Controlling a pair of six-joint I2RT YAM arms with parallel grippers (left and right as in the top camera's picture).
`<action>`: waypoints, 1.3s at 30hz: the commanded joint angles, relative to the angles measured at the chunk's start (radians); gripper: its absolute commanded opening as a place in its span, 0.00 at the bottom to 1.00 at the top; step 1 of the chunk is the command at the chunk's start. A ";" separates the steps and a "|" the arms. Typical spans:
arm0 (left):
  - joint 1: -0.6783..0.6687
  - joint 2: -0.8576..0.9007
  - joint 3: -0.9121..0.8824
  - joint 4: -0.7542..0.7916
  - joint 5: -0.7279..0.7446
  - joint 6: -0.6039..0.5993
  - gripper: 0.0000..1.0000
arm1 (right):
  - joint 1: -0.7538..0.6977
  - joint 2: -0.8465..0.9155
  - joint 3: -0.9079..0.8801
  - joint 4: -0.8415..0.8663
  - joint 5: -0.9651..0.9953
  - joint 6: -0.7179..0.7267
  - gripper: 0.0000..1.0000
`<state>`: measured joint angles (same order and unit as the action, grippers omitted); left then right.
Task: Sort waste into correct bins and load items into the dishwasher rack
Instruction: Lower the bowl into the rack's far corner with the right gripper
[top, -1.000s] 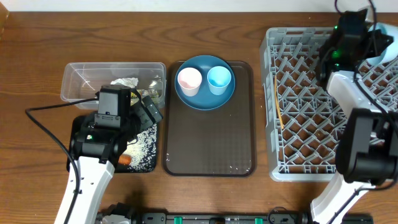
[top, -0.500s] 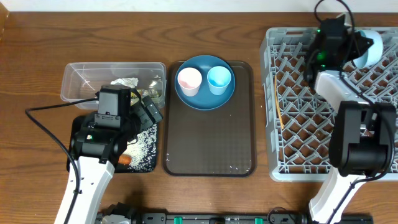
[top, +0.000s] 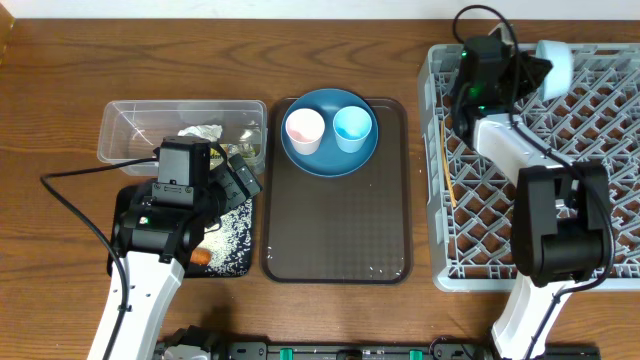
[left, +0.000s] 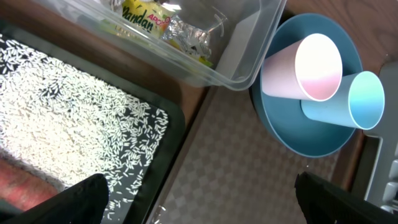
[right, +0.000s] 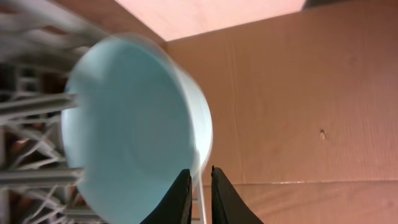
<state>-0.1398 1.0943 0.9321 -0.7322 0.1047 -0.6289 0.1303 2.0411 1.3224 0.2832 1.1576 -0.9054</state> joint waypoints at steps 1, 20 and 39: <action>0.004 0.003 0.014 -0.001 -0.009 0.003 0.98 | 0.021 0.003 0.009 -0.050 0.005 0.103 0.12; 0.004 0.003 0.014 -0.001 -0.009 0.003 0.98 | 0.195 -0.016 0.009 -0.168 0.005 0.194 0.63; 0.004 0.003 0.014 -0.001 -0.009 0.003 0.98 | 0.402 -0.443 0.009 -0.734 -0.629 0.688 0.62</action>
<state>-0.1398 1.0943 0.9321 -0.7330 0.1047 -0.6289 0.5282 1.6512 1.3296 -0.3733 0.8528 -0.4652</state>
